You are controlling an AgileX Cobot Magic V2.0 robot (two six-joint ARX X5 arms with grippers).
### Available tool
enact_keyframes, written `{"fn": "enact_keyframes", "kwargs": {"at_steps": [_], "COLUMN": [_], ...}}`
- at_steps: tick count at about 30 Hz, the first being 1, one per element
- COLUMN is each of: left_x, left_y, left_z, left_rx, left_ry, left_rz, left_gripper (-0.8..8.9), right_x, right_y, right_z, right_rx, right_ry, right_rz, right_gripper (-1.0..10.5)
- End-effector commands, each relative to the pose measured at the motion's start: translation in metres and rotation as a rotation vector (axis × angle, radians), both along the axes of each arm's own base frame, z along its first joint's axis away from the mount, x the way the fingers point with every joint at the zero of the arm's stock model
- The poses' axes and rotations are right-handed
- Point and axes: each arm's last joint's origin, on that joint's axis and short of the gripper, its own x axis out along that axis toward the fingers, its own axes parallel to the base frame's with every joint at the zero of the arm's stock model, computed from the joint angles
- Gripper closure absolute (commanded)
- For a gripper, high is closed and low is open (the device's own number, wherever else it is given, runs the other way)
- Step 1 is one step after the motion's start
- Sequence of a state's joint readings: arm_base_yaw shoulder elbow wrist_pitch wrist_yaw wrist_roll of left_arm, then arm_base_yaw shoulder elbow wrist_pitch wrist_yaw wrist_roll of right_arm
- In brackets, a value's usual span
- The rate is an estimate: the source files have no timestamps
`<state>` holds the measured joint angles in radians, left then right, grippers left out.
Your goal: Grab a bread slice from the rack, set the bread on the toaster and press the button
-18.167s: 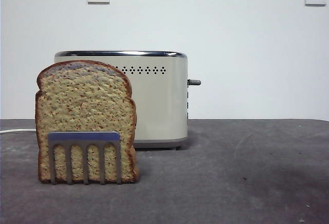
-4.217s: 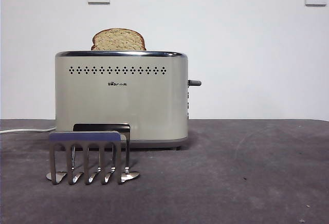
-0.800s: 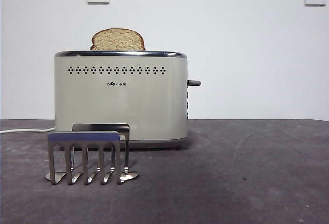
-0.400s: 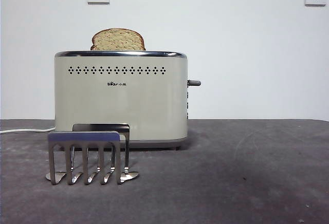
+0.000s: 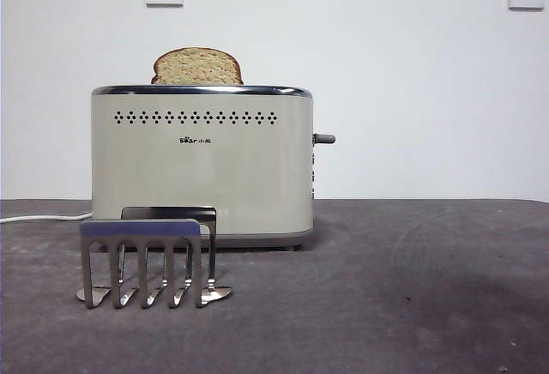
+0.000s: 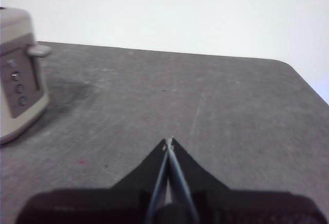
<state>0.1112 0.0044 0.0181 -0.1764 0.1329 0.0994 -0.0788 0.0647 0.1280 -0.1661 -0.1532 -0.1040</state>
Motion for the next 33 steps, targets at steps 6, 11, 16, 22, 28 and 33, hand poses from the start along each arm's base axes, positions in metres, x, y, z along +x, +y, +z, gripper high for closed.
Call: {"fn": "enact_keyframes", "kwargs": {"at_steps": [6, 11, 16, 22, 28, 33], "left_x": [0.001, 0.001, 0.001, 0.001, 0.001, 0.001], "left_y": [0.000, 0.000, 0.000, 0.000, 0.000, 0.000], "left_z": [-0.005, -0.005, -0.005, -0.005, -0.005, -0.005], "left_rx": [-0.011, -0.011, -0.011, -0.011, -0.011, -0.011], "left_ry": [0.010, 0.010, 0.010, 0.010, 0.010, 0.010], "left_rz": [0.007, 0.006, 0.007, 0.007, 0.007, 0.006], "left_gripper": [8.17, 8.17, 8.17, 8.17, 8.17, 8.17], "right_x": [0.002, 0.003, 0.003, 0.003, 0.003, 0.003], "right_y": [0.003, 0.004, 0.004, 0.004, 0.003, 0.003], "right_z": [-0.030, -0.038, -0.038, -0.038, -0.038, -0.038], "right_rx": [0.065, 0.068, 0.059, 0.085, 0.083, 0.083], "right_ry": [0.040, 0.079, 0.078, 0.083, 0.084, 0.083], "right_rz": [-0.033, -0.027, -0.030, -0.034, -0.048, -0.048], "right_gripper": [9.5, 9.5, 9.5, 9.5, 9.5, 9.5]}}
